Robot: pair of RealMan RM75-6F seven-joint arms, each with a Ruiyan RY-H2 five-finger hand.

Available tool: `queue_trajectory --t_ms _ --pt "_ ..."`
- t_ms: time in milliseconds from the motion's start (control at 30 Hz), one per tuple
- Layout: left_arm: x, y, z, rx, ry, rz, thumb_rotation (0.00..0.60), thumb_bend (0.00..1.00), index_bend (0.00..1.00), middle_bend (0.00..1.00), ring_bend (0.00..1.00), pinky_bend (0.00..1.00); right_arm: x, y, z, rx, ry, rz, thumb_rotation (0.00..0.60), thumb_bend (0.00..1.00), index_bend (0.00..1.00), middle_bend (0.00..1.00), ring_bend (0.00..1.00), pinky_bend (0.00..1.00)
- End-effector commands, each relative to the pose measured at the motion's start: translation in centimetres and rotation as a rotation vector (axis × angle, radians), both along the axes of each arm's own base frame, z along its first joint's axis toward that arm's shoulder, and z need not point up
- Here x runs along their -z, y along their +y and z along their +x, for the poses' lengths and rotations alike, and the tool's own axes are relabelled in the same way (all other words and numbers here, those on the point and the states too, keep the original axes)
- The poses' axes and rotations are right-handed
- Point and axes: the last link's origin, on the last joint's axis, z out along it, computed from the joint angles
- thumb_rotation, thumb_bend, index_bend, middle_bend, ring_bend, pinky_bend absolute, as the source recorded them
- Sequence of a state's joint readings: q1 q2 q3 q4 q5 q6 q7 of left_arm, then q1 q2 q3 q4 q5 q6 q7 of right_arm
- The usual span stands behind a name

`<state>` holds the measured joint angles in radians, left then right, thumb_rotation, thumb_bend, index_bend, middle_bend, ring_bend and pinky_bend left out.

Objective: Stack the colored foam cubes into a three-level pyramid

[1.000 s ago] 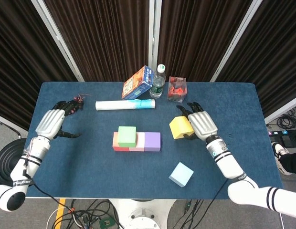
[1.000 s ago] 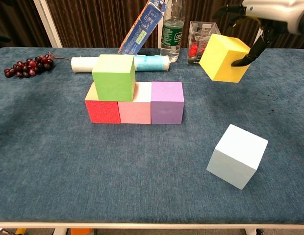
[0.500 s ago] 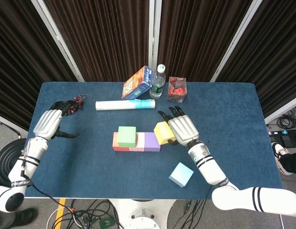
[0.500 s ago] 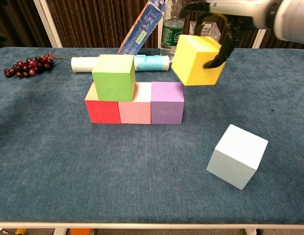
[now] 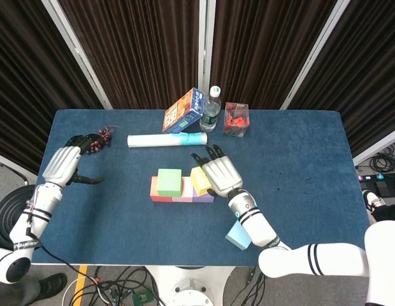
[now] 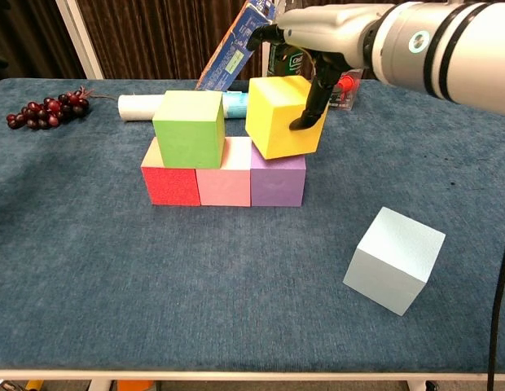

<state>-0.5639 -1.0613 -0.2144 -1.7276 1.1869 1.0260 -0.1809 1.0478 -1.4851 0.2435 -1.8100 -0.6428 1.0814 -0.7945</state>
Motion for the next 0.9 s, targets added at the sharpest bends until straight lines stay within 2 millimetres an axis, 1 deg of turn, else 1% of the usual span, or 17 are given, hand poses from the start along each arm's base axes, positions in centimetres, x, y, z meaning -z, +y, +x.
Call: queue_trajectory --t_ms 33,200,333,433,533,633,733,900 --pt "0.0 0.1 -0.1 -0.002 -0.002 -0.001 0.6 0.06 0.17 0.12 0.16 0.09 0.3 0.0 0.2 -0.001 0.004 0.002 0.6 0.15 0.07 0.43 0.05 0.0" --pt "0.0 0.1 -0.2 -0.003 -0.006 0.002 0.6 0.06 0.17 0.12 0.16 0.09 0.9 0.1 0.4 -0.009 0.015 0.014 0.6 0.14 0.02 0.37 0.04 0.0" --pt "-0.1 0.0 -0.3 -0.006 -0.009 0.005 0.6 0.06 0.17 0.12 0.16 0.09 1.0 0.2 0.6 -0.02 0.002 0.026 0.6 0.11 0.0 0.25 0.0 0.0" --pt "-0.2 0.0 -0.3 -0.007 -0.01 0.008 0.6 0.06 0.17 0.12 0.16 0.09 0.7 0.4 0.8 -0.031 -0.019 0.04 0.6 0.09 0.0 0.18 0.0 0.0" --pt "-0.3 -0.1 -0.3 -0.008 -0.01 0.01 0.6 0.06 0.17 0.12 0.16 0.09 0.1 0.4 0.7 -0.043 -0.045 0.051 0.6 0.04 0.0 0.13 0.0 0.0" --pt "-0.3 -0.2 -0.3 -0.007 -0.007 0.011 0.6 0.06 0.17 0.12 0.16 0.09 -0.4 0.1 0.4 -0.062 -0.059 0.067 0.6 0.0 0.0 0.12 0.0 0.0" --pt "-0.4 -0.2 -0.3 -0.008 -0.005 0.012 0.6 0.06 0.17 0.12 0.16 0.09 -0.8 -0.5 -0.2 -0.102 -0.029 0.077 0.6 0.0 0.0 0.13 0.0 0.0" --pt "-0.5 -0.3 -0.3 -0.012 -0.006 0.018 0.6 0.06 0.17 0.12 0.16 0.09 -0.7 -1.5 -0.9 -0.174 0.024 0.112 0.6 0.0 0.0 0.15 0.0 0.0"
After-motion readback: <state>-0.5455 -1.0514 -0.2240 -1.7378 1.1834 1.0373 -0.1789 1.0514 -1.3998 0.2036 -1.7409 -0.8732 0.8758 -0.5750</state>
